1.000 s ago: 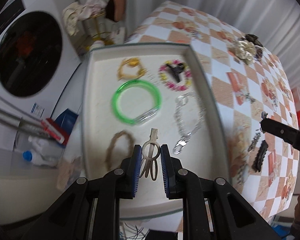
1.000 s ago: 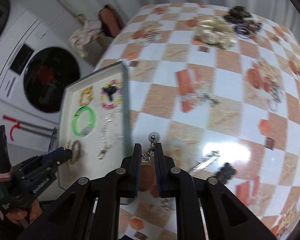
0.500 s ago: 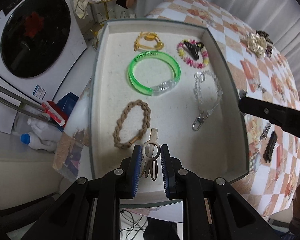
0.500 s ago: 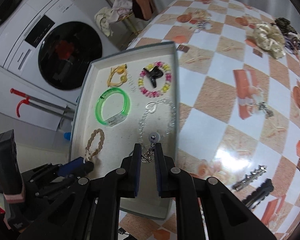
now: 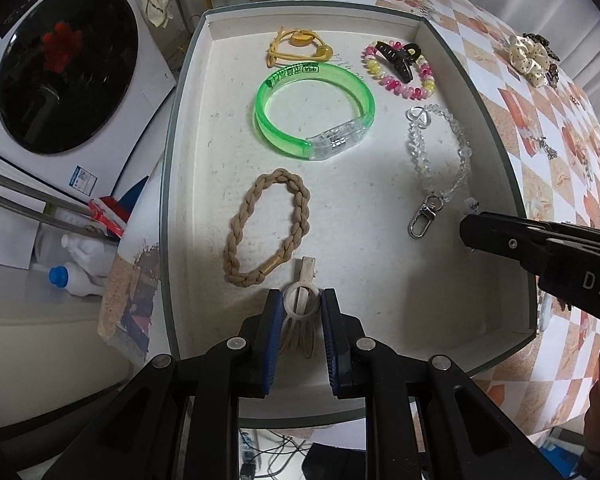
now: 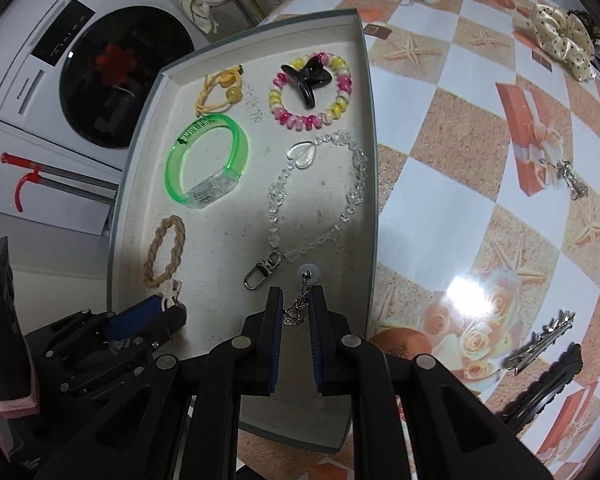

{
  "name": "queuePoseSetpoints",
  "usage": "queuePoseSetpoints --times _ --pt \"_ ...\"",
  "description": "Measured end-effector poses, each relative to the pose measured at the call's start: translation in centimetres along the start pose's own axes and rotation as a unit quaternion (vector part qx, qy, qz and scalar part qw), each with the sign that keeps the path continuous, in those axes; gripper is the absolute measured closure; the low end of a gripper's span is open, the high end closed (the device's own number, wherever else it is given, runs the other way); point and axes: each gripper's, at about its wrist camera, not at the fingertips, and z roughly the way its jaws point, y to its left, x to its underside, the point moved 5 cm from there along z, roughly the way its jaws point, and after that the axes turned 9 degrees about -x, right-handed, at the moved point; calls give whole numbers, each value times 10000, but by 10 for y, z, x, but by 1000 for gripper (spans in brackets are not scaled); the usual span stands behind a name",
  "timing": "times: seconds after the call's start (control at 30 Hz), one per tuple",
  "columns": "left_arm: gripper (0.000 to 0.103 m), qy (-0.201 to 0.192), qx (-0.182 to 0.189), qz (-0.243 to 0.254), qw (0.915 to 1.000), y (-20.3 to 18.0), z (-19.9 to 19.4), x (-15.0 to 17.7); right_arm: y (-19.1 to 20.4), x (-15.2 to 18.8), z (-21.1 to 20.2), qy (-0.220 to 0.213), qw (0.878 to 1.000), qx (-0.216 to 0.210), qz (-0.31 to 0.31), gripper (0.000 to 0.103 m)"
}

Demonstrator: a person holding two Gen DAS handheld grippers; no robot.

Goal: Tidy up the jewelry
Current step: 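Carry the bunny-ear clip with the left tool while the right tool carries the charm to the tray, then open the left tool in the tray while the right tool releases the charm there, then grasp the black beaded hair clip with the right tool while the left tool moves to the silver barrette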

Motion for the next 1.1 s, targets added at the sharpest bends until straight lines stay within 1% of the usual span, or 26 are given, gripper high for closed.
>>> queuePoseSetpoints --times 0.2,0.37,0.47,0.53,0.57,0.6,0.63,0.67,0.7,0.73,0.83,0.87,0.93,1.0,1.07,1.1 --pt "78 33 -60 53 10000 -3 0 -4 -3 -1 8 118 9999 76 42 88" --pt "78 99 -133 54 9998 -3 -1 -8 -2 -4 10 128 9999 16 112 86" --pt "78 92 -189 52 9998 -1 -2 -10 -2 -7 0 24 9996 -153 222 74" --pt "78 75 -197 53 9998 -1 -4 -13 1 -10 -10 -114 9991 -295 268 59" --pt "78 65 -211 64 9997 0 -6 -13 2 -12 -16 -200 9987 -350 302 57" --pt "66 56 -225 77 9997 0 -6 -15 2 -14 -24 -307 9981 -409 344 55" --pt "46 49 -239 90 9997 0 -7 -16 2 -15 -29 -377 9977 -421 376 54" --pt "8 16 -280 70 9996 -1 -9 -17 0 -15 -36 -450 9972 -416 420 53" --pt "1 -133 -354 15 9993 0 -15 -20 -4 -16 -43 -529 9966 -397 488 49" --pt "1 -239 -357 15 9991 -1 -19 -21 -8 -16 -47 -586 9961 -374 549 45" --pt "1 -235 -339 132 9991 -7 -24 -26 -24 -9 -65 -780 9938 -188 773 41" --pt "1 -242 -339 174 9990 -10 -25 -27 -31 -5 -70 -824 9928 -85 867 39" --pt "1 -293 -346 264 9986 -15 -29 -30 -52 7 -84 -922 9887 195 1169 32" --pt "1 -349 -329 367 9982 -21 -33 -32 -75 19 -96 -1000 9818 502 1534 31" --pt "1 -402 -303 499 9975 -31 -38 -36 -103 38 -108 -1034 9699 893 2013 31" --pt "1 -431 -292 572 9970 -36 -40 -38 -114 48 -111 -1021 9648 1010 2203 31"
